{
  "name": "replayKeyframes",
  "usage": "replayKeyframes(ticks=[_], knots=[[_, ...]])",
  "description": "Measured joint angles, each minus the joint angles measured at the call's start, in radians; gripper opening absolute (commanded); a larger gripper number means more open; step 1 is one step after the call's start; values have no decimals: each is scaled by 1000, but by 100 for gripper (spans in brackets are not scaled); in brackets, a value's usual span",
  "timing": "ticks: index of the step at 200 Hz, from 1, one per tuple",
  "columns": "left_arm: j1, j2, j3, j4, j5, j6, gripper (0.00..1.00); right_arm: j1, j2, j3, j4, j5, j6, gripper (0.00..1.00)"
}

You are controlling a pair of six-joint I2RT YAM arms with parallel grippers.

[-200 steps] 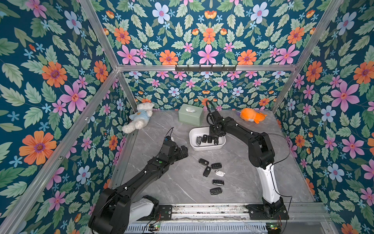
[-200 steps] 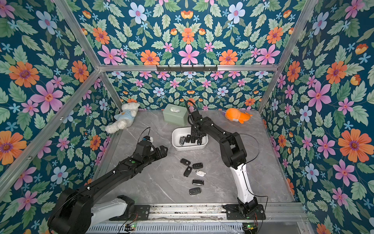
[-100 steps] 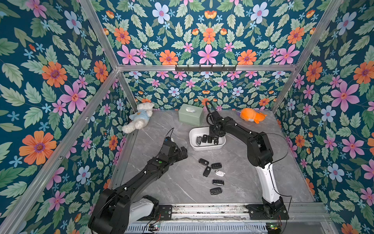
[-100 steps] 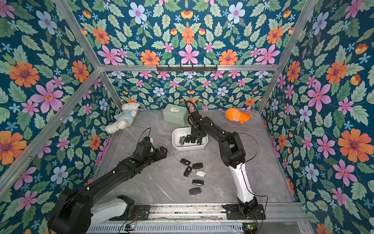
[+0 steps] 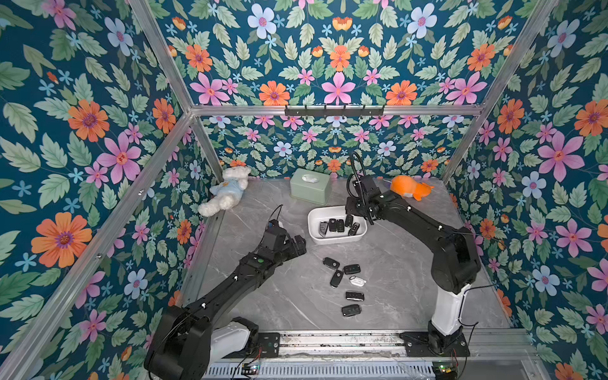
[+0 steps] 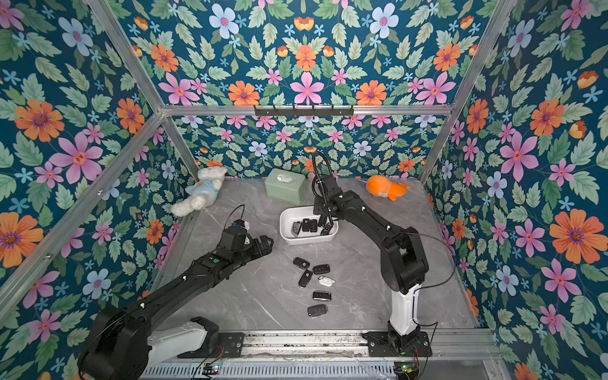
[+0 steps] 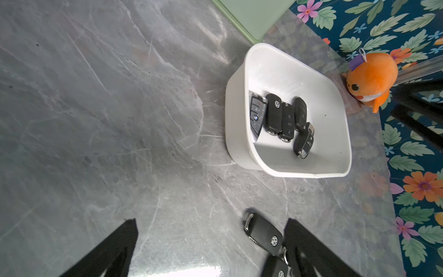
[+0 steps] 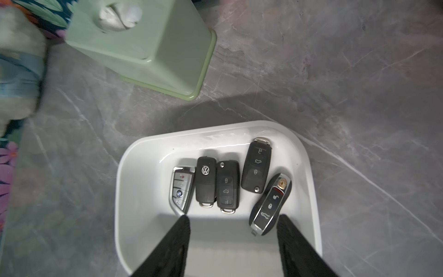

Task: Place the car key into the storage box
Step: Place the car key in the storage box.

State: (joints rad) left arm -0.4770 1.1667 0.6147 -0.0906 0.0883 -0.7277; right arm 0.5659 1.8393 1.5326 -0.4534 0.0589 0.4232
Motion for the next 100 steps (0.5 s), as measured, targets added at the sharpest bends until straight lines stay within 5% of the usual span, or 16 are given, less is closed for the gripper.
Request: replayKeyframes(ticks=[20, 36, 100], knots=[[-23, 11, -2, 0, 16, -48, 98, 0, -145, -178, 113, -5, 10, 79], [-48, 20, -3, 1, 19, -91, 97, 0, -254, -296, 189, -4, 29, 99], [-182, 84, -3, 4, -16, -332, 97, -32, -549, -660, 426, 17, 92, 99]])
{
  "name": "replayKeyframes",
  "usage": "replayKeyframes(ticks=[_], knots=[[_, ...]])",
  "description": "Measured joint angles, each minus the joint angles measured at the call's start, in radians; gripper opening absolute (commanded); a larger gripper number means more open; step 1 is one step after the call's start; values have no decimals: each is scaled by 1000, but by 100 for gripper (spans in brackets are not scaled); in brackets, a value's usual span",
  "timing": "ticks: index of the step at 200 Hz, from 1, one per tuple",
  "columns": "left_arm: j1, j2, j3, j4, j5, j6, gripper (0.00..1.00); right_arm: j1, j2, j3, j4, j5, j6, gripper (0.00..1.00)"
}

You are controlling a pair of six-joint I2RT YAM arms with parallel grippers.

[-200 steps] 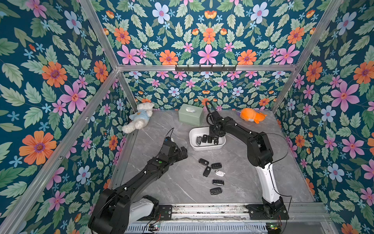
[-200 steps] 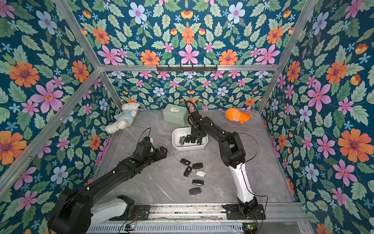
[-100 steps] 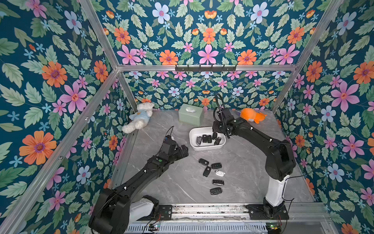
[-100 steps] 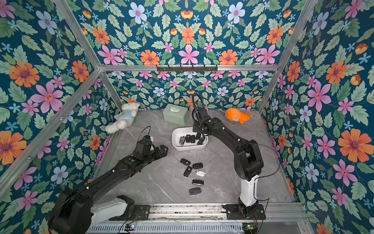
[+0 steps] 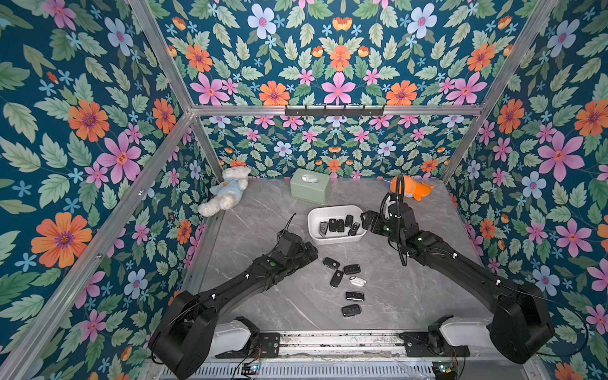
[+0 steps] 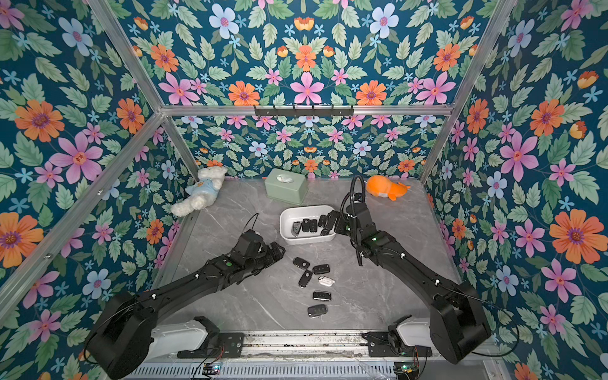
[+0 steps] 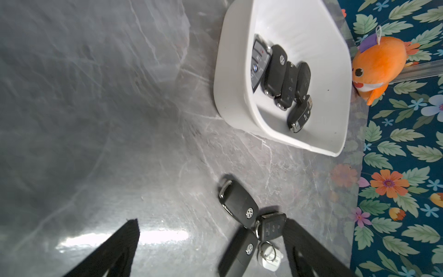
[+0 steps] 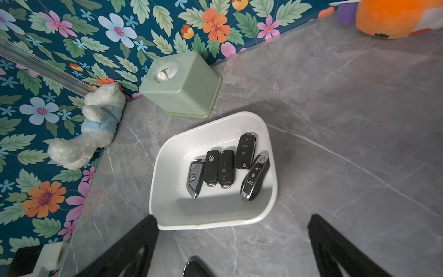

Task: Place the car key into the storage box
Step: Place the car key in the storage box, then pick up the car key from the center of the board.

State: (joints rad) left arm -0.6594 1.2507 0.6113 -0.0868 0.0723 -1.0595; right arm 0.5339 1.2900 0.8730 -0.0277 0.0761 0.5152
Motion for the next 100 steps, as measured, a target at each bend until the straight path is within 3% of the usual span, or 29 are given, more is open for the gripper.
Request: replayKeyframes(ticks=[100], knots=[[-147, 188, 154, -122, -118, -405, 99, -10, -183, -238, 135, -132, 44, 99]])
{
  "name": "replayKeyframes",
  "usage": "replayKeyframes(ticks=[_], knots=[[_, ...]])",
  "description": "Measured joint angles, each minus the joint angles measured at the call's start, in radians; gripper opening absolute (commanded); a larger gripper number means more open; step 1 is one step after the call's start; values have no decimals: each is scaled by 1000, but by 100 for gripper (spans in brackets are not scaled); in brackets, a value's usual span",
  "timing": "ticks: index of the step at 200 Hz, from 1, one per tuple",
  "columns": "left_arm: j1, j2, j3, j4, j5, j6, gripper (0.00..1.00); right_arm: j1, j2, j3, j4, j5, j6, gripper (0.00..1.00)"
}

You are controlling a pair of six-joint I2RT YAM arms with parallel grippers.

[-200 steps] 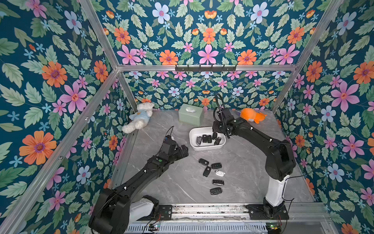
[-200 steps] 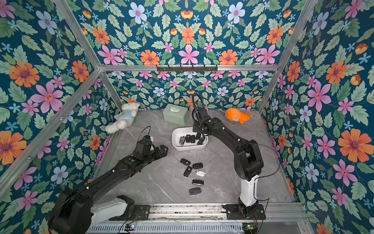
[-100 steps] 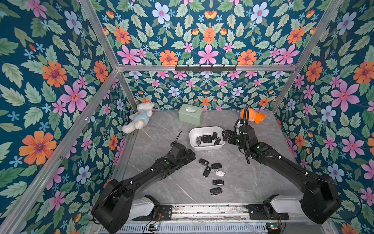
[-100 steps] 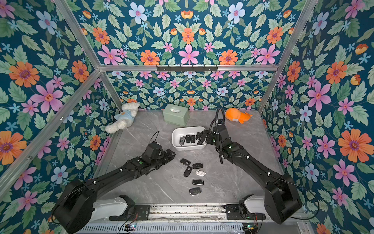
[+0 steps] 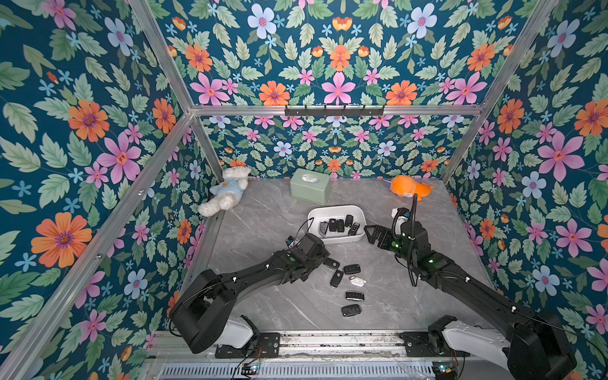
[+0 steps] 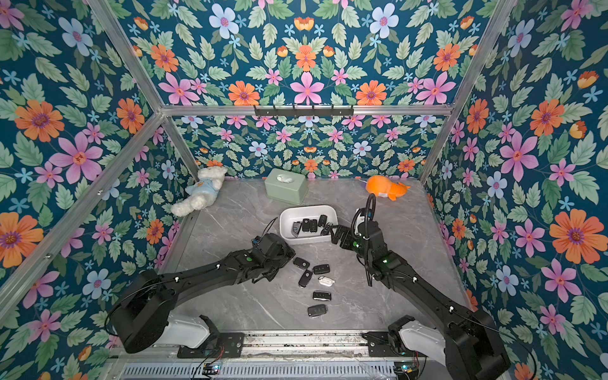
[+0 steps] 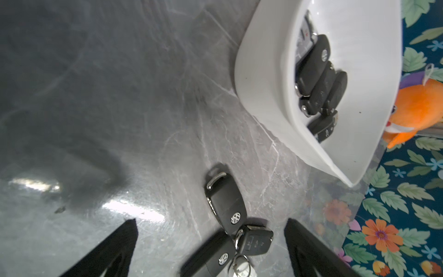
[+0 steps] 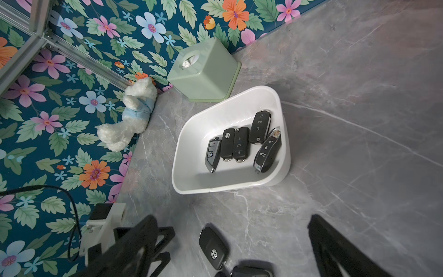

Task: Place the car key into the storage box
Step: Pick up the car key from the center of the board.

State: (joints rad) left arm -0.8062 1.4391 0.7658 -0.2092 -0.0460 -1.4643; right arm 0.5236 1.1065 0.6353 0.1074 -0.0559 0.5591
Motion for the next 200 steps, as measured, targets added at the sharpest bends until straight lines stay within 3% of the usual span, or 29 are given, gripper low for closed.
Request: replayKeyframes(ticks=[37, 63, 103, 200], knots=[[-14, 101, 116, -89, 6, -90, 94, 0, -26, -27, 5, 0, 0, 99], [-33, 169, 217, -127, 16, -108, 76, 0, -34, -31, 6, 0, -1, 99], [-55, 232, 277, -158, 16, -142, 59, -1, -54, -44, 5, 10, -9, 99], [-84, 346, 389, -254, 22, -233, 58, -2, -131, -77, -11, 56, -27, 99]])
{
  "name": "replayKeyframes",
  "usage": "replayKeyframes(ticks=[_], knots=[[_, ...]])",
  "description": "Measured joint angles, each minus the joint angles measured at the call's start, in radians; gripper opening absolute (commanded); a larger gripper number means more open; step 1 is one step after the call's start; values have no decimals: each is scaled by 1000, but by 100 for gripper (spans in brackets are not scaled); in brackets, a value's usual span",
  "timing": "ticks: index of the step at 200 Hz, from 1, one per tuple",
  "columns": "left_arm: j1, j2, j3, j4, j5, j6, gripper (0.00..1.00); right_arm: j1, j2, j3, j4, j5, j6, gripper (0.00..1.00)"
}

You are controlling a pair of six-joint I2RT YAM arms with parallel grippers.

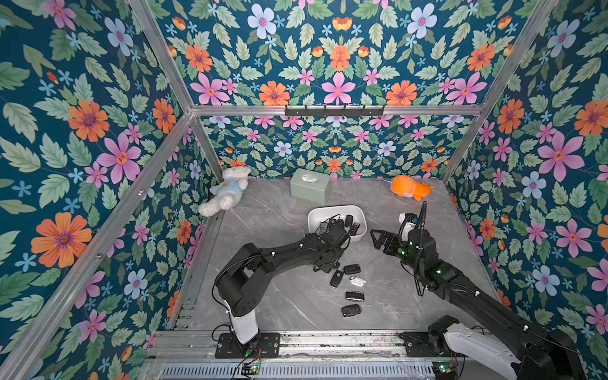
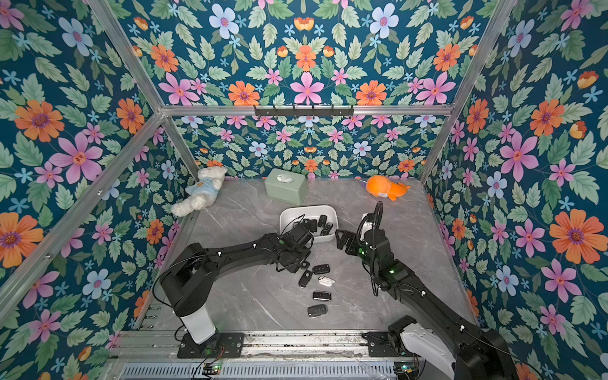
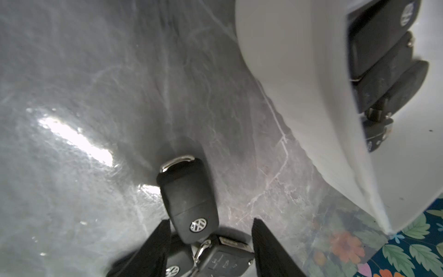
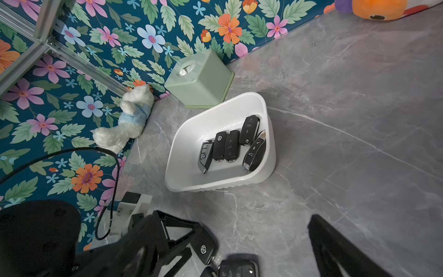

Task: Place the car key into the storage box
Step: Pick up the car key from the center of the board.

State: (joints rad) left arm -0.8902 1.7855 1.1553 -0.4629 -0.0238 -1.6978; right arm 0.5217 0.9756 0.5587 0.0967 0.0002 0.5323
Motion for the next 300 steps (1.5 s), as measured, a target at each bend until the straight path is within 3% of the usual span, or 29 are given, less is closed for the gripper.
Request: replayKeyframes(ticks=[94, 161, 209, 248, 300], knots=[[-1, 97, 68, -89, 58, -23, 57, 0, -20, -21, 0, 26, -5, 99], [6, 116, 76, -103, 73, -30, 41, 0, -28, -27, 0, 35, -11, 99], [16, 103, 50, -75, 88, -29, 24, 0, -45, -27, -5, 45, -14, 99], [26, 79, 26, -54, 91, -22, 22, 0, -37, -23, -10, 51, -14, 99], [71, -14, -8, -91, 10, 35, 22, 0, 4, -2, 2, 28, 8, 99]])
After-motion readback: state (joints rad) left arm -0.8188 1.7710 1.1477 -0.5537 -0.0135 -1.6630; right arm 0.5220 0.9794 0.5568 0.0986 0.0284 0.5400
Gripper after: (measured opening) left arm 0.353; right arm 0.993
